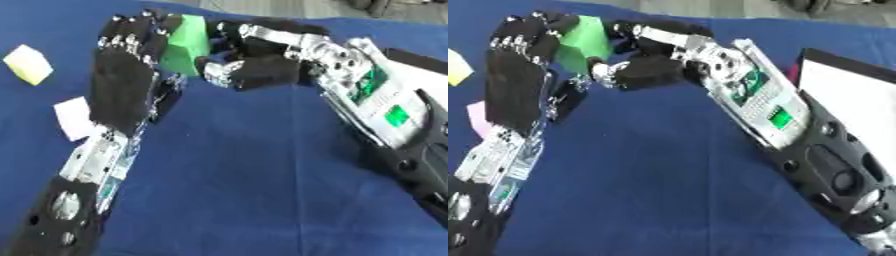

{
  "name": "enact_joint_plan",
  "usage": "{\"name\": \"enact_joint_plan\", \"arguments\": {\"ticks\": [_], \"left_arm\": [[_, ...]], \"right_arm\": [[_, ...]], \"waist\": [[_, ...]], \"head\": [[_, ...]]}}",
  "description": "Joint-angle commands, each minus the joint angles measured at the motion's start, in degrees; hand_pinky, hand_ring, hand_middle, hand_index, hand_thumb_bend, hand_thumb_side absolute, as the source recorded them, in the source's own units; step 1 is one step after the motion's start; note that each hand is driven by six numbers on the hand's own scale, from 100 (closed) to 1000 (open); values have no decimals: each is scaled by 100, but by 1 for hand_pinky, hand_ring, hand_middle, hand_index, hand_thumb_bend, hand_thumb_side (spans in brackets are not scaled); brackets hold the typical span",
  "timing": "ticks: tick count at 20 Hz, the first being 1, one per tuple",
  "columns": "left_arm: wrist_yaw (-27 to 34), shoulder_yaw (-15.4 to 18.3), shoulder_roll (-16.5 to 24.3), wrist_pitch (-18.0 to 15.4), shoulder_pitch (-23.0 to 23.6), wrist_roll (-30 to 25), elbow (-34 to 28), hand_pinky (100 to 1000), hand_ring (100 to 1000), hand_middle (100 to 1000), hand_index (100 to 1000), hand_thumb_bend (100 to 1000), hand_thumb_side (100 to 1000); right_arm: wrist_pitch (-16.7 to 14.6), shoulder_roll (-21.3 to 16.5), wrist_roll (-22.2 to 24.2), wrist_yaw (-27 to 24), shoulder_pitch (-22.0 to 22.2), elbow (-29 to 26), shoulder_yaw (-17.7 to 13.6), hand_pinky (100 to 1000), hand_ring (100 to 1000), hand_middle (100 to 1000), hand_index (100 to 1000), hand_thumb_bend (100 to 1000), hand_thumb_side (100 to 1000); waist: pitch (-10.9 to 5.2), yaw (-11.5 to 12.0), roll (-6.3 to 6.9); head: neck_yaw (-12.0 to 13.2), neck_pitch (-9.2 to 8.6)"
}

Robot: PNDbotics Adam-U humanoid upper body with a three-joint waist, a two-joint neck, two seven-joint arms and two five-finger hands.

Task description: Pick up the objects with one hand, pass them to the other hand, and then place them into the box on the other side of the table.

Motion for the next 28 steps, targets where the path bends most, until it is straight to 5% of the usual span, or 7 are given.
{"name": "enact_joint_plan", "arguments": {"ticks": [1,11,16,23,25,28], "left_arm": [[9,-70,-71,-52,-157,2,-51,555,413,444,607,100,100],[46,-187,-179,-167,-232,-12,-21,548,405,434,606,100,100],[74,-271,-199,-251,-246,23,-47,545,405,433,607,100,100],[134,-322,-208,-308,-247,72,-57,549,410,438,614,100,100],[159,-322,-205,-304,-234,104,-57,563,422,450,624,159,100],[170,-292,-197,-231,-202,145,-39,631,504,533,709,401,100]], "right_arm": [[-39,15,-65,79,-143,-15,-3,1000,1000,1000,1000,100,535],[-116,74,-109,274,-210,118,61,1000,1000,1000,1000,100,527],[-67,97,-307,374,-214,193,68,1000,1000,995,1000,100,413],[111,128,-1112,-166,-199,219,2,983,1000,778,790,100,492],[114,118,-1360,-466,-192,195,5,968,1000,752,761,100,519],[99,82,-1642,-898,-179,148,8,954,1000,706,719,100,574]], "waist": [[-94,11,20],[-83,17,-1],[-77,19,2],[-86,21,17],[-90,20,24],[-98,13,39]], "head": [[0,-28],[-18,-52],[-49,-47],[-109,-51],[-114,-50],[-116,-45]]}}
